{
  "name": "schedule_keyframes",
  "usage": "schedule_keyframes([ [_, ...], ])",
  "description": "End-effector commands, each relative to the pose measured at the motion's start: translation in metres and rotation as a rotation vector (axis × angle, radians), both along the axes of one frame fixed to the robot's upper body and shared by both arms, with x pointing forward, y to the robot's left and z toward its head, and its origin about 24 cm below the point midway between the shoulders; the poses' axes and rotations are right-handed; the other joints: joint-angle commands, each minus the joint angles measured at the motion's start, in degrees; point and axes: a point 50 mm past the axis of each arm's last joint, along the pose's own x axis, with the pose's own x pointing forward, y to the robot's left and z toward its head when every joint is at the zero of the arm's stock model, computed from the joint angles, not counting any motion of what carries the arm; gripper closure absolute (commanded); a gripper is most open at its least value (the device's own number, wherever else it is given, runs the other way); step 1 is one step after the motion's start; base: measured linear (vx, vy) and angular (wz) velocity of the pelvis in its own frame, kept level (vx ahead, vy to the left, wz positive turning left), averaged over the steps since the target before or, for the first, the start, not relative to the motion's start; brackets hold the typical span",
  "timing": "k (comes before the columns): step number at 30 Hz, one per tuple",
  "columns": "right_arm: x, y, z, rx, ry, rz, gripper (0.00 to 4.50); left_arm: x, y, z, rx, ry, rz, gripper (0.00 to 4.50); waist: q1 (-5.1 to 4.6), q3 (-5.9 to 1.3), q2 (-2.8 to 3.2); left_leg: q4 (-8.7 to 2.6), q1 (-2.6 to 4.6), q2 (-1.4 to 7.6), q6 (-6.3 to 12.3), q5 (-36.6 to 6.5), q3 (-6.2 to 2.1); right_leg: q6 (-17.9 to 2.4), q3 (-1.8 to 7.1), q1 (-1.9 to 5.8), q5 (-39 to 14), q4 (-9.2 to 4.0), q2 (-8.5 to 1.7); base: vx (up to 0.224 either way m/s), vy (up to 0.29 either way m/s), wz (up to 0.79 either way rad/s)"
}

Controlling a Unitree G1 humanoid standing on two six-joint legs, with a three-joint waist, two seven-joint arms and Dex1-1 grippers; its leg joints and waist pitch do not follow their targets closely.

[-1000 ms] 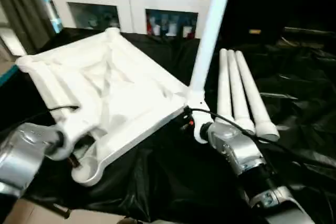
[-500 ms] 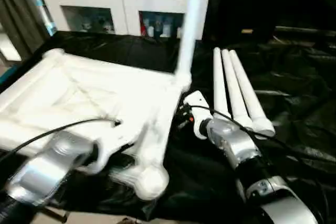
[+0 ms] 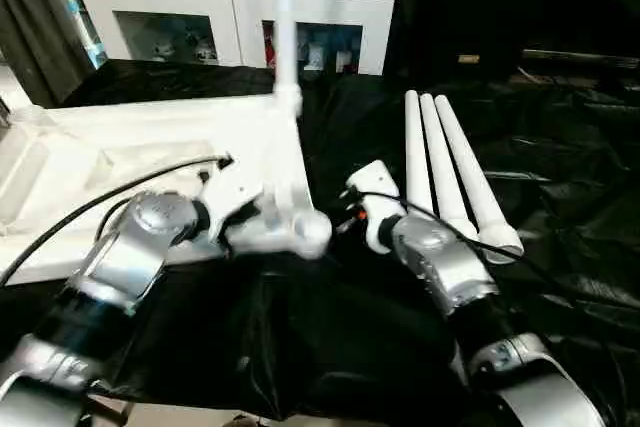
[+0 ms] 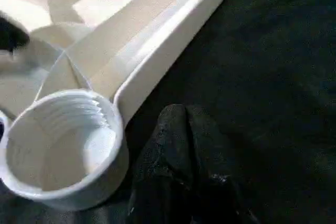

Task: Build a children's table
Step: Rotate table base

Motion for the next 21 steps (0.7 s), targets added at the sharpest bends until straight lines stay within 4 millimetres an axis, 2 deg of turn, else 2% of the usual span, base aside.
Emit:
schedule_keyframes([
  [1,0.004,-0.01,0.012,0.021,-0.046,-0.07,4.46,-0.003,-0.011,0.003,-0.07,0.002,-0.049,4.5,0.39,-4.59,1.29,-4.03,1.22,1.28,-2.99,-15.59,-0.67,-12.47,1.62,2.87,-7.44,-3.28,-2.14,0.0,0.0,0.0],
  [4,0.007,-0.016,0.022,0.021,-0.094,-0.111,4.46,-0.006,-0.016,0.004,-0.115,-0.001,-0.074,4.5,0.55,-4.45,1.32,-4.09,1.28,1.29,-2.72,-15.73,-0.58,-12.78,1.57,2.86,-7.66,-3.33,-2.1,0.0,0.0,0.0],
  [7,0.01,-0.022,0.031,-0.028,-0.123,-0.162,4.46,-0.007,-0.016,0.006,-0.148,-0.028,-0.076,4.5,0.44,-4.25,1.16,-4.21,1.25,1.2,-2.86,-16.96,-0.58,-12.08,1.58,2.9,-10.31,-3.61,-2.01,0.0,0.0,0.0],
  [9,0.012,-0.024,0.036,0.0,-0.099,-0.166,4.3,-0.009,-0.016,0.011,-0.184,-0.046,-0.076,4.5,0.34,-4.17,1.16,-4.28,1.34,1.22,-2.93,-18.31,-0.61,-11.51,1.65,2.91,-12.6,-3.79,-2.12,0.0,0.0,0.0],
  [10,0.015,-0.028,0.044,0.125,-0.049,-0.213,4.12,-0.01,-0.015,0.018,-0.231,-0.087,-0.058,4.5,0.35,-4.11,1.22,-4.29,1.5,1.27,-2.98,-19.19,-0.61,-11.24,1.66,2.66,-14.04,-3.98,-2.1,0.0,0.0,0.0],
  [12,0.016,-0.029,0.047,0.144,-0.039,-0.222,4.12,-0.01,-0.015,0.022,-0.257,-0.104,-0.042,4.5,0.38,-4.07,1.25,-4.36,1.62,1.38,-3.04,-20.18,-0.7,-10.97,1.61,2.49,-15.51,-4.07,-2.12,0.0,0.0,0.0],
  [14,0.018,-0.031,0.05,0.114,-0.035,-0.238,3.86,-0.01,-0.013,0.028,-0.299,-0.119,-0.013,4.5,0.39,-3.97,1.17,-4.41,1.59,1.41,-3.48,-19.88,-0.69,-10.97,1.57,2.42,-15.78,-4.01,-2.1,0.0,0.0,0.0],
  [15,0.02,-0.034,0.051,0.082,-0.018,-0.275,3.67,-0.013,-0.012,0.033,-0.333,-0.104,-0.005,4.17,0.4,-3.91,1.13,-4.39,1.62,1.37,-3.54,-19.88,-0.63,-10.85,1.58,2.34,-16.06,-4.03,-2.05,0.0,0.0,0.0],
  [17,0.022,-0.039,0.055,0.044,-0.002,-0.336,3.68,-0.018,-0.011,0.037,-0.373,-0.064,0.001,4.08,0.41,-3.89,1.13,-4.34,1.57,1.24,-3.88,-19.25,-0.57,-10.46,1.64,2.29,-16.96,-3.93,-2.07,0.0,0.0,0.0],
  [18,0.022,-0.04,0.055,0.041,0.0,-0.342,3.68,-0.019,-0.011,0.037,-0.376,-0.06,0.001,4.08,0.42,-3.89,1.01,-4.35,1.6,1.27,-3.89,-18.9,-0.54,-10.39,1.67,2.27,-16.59,-3.92,-2.02,0.0,0.0,0.0],
  [19,0.023,-0.042,0.057,0.037,0.01,-0.366,3.38,-0.023,-0.011,0.038,-0.386,-0.042,-0.014,4.03,0.44,-3.93,1.01,-4.3,1.46,1.17,-3.79,-18.22,-0.51,-10.04,1.67,2.3,-16.09,-3.94,-1.96,0.0,0.0,0.0],
  [20,0.023,-0.045,0.059,0.026,0.025,-0.392,3.38,-0.028,-0.012,0.039,-0.388,-0.027,-0.029,4.03,0.49,-4.05,0.96,-4.29,1.41,1.14,-3.69,-17.2,-0.49,-9.94,1.66,2.35,-14.97,-3.83,-1.88,0.0,0.0,0.0],
  [21,0.023,-0.047,0.06,0.021,0.037,-0.409,3.28,-0.031,-0.012,0.04,-0.39,-0.018,-0.039,3.87,0.49,-4.08,1.05,-4.26,1.41,1.2,-3.83,-16.69,-0.57,-10.05,1.66,2.38,-14.32,-3.64,-1.92,0.0,0.0,0.0],
])
